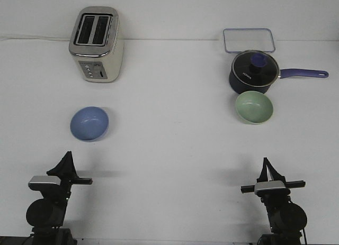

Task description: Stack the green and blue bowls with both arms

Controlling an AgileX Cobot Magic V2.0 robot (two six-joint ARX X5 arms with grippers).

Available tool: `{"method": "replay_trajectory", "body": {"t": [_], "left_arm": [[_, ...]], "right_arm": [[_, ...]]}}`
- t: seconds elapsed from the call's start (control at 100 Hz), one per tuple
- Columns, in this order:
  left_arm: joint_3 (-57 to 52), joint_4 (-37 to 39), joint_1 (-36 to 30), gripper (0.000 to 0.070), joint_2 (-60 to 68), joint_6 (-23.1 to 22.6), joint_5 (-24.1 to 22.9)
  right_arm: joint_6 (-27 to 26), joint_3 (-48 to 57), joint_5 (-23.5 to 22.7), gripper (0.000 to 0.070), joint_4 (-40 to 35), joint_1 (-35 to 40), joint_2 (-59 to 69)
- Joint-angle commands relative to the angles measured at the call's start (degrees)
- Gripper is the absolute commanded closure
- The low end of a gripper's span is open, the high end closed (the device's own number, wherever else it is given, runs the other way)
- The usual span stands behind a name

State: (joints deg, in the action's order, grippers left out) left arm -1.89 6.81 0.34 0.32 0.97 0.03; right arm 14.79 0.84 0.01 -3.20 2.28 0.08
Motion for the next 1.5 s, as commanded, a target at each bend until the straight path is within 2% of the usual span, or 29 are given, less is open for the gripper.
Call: {"method": "replay_trajectory", "body": {"t": [0.0,0.83,0.96,1.08,1.12,1.16,1.32,1.49], "left_arm": [[1.1,0.6,0.0,0.0685,-0.1,0.1,0.0],[1.1,0.6,0.0,0.0686,-0.1,0.2,0.0],[1.1,0.6,0.0,0.0685,-0.1,0.2,0.0],[1.1,0.6,0.0,0.0685,-0.1,0.2,0.0],[1.1,0.6,0.0,0.0685,-0.1,0.2,0.0],[1.1,0.6,0.0,0.0685,-0.1,0.2,0.0],[1.1,0.6,0.0,0.0685,-0.1,0.2,0.0],[1.1,0.6,0.0,0.0685,-0.1,0.2,0.0]], "right_arm": [[0.2,-0.1,0.0,0.0699,0.6,0.0,0.0],[-0.6,-0.1,-0.3,0.0699,0.7,0.0,0.0],[-8.5,-0.1,-1.3,0.0699,0.7,0.0,0.0],[-22.0,-0.1,-1.1,0.0699,0.7,0.0,0.0],[-28.0,-0.1,-0.8,0.0699,1.5,0.0,0.0],[-31.2,0.3,-0.9,0.0699,1.7,0.0,0.0],[-36.0,7.8,-1.0,0.0699,-3.5,0.0,1.4],[-36.1,21.2,3.0,0.0699,-15.1,-0.1,11.9]]}}
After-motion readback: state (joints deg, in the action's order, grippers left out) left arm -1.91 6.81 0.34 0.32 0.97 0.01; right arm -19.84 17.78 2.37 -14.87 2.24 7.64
